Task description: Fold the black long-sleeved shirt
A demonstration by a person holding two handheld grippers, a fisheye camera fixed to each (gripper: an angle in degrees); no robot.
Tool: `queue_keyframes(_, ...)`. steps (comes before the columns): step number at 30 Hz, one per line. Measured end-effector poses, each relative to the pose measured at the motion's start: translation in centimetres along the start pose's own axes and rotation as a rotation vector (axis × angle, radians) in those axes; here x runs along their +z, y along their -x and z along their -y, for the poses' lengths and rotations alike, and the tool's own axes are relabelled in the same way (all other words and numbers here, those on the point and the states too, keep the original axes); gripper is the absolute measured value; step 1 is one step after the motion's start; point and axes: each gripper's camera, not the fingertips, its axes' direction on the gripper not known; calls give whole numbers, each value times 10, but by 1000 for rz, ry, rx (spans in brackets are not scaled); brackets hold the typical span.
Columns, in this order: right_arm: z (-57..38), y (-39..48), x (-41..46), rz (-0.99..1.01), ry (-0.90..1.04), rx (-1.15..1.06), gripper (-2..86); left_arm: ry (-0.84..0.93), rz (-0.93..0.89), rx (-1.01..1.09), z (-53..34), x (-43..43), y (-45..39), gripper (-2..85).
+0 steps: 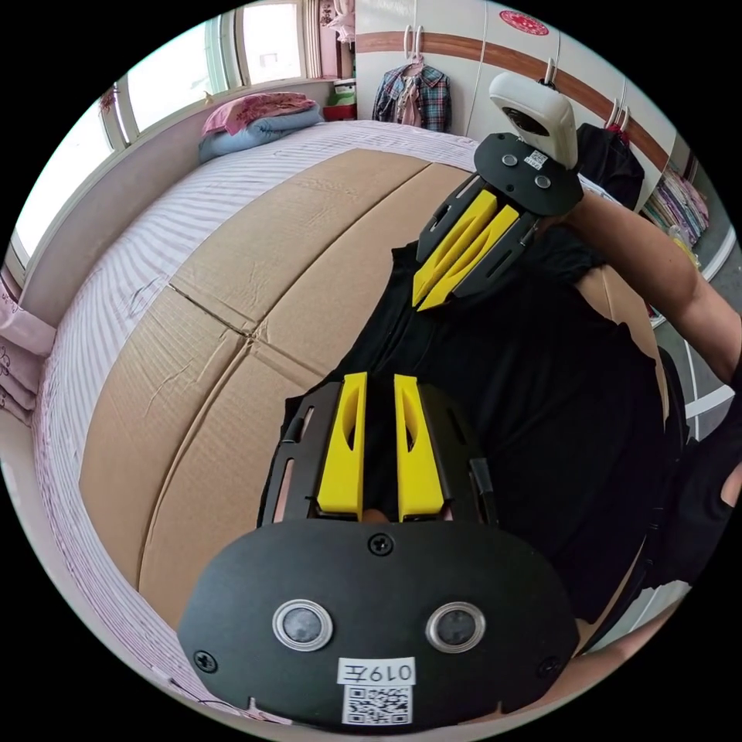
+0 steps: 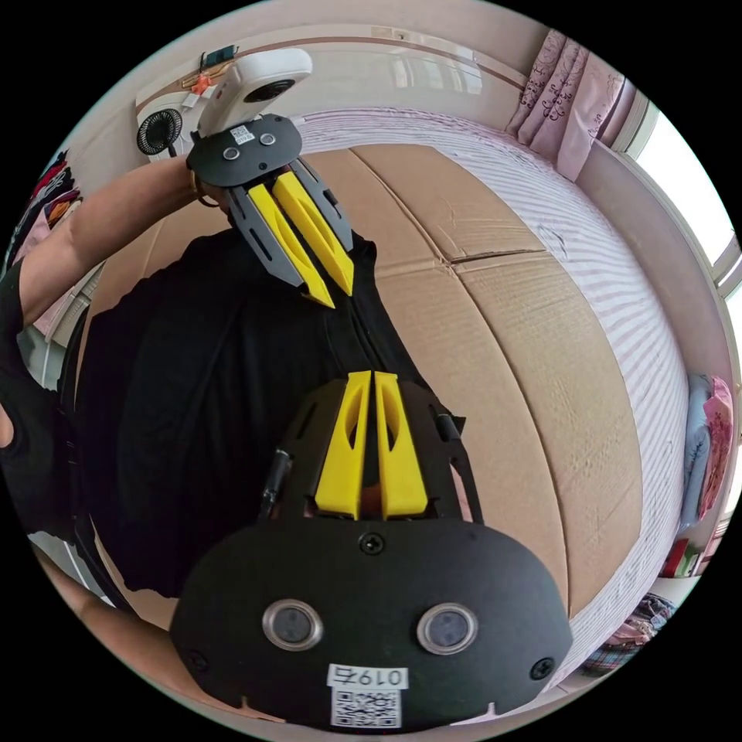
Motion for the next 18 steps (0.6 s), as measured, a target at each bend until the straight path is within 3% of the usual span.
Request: queue_keyframes(18,24,-30,-38,16,-37,46,-9,-45,35,-46,-1,-3,23,12)
